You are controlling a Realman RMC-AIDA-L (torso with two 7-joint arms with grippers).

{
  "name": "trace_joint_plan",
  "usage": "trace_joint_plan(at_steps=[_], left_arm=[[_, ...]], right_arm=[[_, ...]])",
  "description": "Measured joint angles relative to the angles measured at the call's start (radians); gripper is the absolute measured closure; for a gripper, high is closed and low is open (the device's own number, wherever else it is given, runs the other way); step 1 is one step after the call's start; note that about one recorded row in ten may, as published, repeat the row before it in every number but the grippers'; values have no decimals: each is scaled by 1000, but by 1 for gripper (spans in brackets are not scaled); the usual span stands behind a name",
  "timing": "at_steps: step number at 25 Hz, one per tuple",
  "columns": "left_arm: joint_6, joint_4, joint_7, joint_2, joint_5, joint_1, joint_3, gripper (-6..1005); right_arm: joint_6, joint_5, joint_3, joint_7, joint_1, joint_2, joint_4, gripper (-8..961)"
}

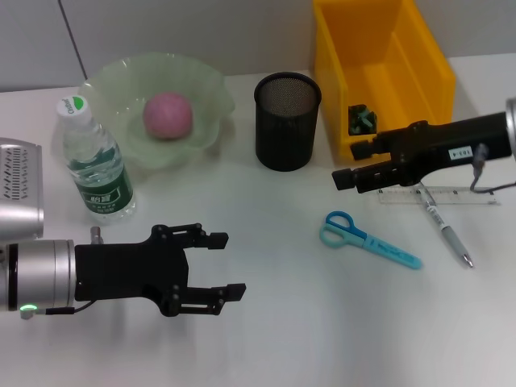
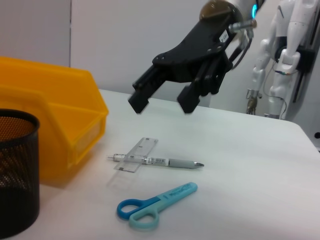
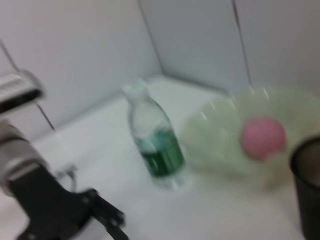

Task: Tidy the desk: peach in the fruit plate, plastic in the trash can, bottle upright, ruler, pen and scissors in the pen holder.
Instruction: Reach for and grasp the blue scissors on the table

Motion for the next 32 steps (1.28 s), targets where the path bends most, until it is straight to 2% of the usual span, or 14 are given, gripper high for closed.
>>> trace_joint_plan(at_steps=[3, 6, 12, 18, 23, 32], left_arm=[[-5, 1, 0, 1, -2, 0, -1, 200], [-13, 5, 3, -2, -2, 0, -1, 201], [-31, 4, 1, -3, -3, -3, -1, 201], [-48, 3, -7, -3, -4, -3, -1, 202], [-65, 1, -10, -3, -4, -7, -1, 202], [-70, -1, -18, -4, -5, -6, -1, 202]], right_arm=[[-10, -152, -81, 214, 44, 1, -118, 251], [-44, -293, -148, 370, 102, -5, -176, 253], [-117, -506, -175, 449, 229, -15, -88, 257], [-79, -571, -257, 443, 276, -10, 11, 261], [-16, -582, -353, 433, 283, 1, 54, 264], [41, -595, -452, 433, 307, 20, 109, 270]])
